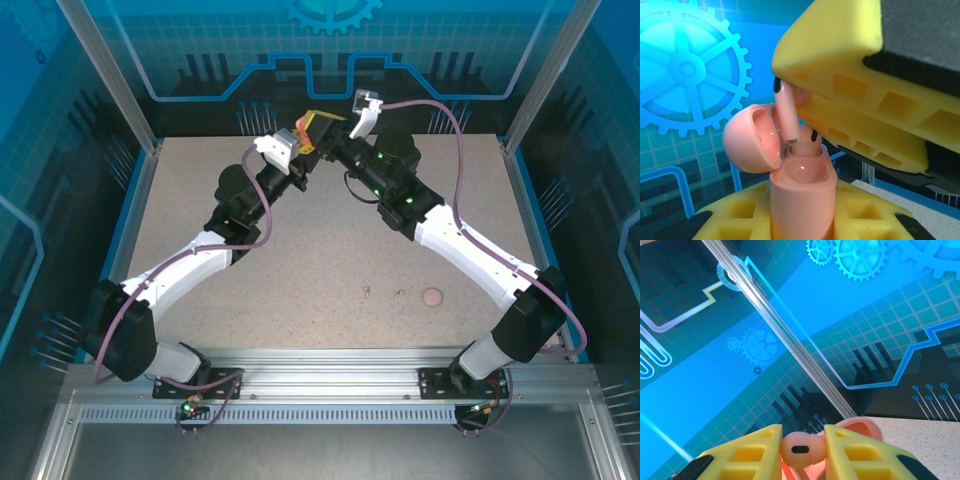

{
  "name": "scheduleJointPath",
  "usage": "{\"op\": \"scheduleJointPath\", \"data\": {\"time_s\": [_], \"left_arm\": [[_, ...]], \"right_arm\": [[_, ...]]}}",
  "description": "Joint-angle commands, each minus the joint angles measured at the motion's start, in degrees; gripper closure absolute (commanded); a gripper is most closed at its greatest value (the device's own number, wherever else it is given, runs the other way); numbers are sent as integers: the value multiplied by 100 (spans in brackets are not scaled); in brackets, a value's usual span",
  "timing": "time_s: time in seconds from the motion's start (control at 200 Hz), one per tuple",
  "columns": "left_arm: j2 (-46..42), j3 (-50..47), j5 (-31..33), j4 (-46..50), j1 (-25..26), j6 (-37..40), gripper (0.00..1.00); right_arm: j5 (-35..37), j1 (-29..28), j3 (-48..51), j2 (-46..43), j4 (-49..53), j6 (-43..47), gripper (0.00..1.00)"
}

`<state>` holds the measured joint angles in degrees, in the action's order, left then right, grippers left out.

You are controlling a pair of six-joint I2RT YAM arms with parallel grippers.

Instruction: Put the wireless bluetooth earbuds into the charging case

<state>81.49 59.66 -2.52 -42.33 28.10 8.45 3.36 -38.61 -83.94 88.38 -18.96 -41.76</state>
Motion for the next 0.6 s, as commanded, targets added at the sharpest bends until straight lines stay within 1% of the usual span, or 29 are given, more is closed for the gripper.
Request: {"op": "scheduleJointPath", "data": {"time_s": [0.0, 0.195, 0.595], "left_arm": [[33, 222, 59, -176, 53, -57, 100], [51, 222, 85, -171, 64, -61, 100], [118, 272, 73, -155, 64, -91, 100]], "right_arm": [[-23, -94, -39, 57, -249, 99, 75], [-7, -120, 73, -11, -271, 123, 75], [283, -153, 365, -312, -440, 317, 75]]}}
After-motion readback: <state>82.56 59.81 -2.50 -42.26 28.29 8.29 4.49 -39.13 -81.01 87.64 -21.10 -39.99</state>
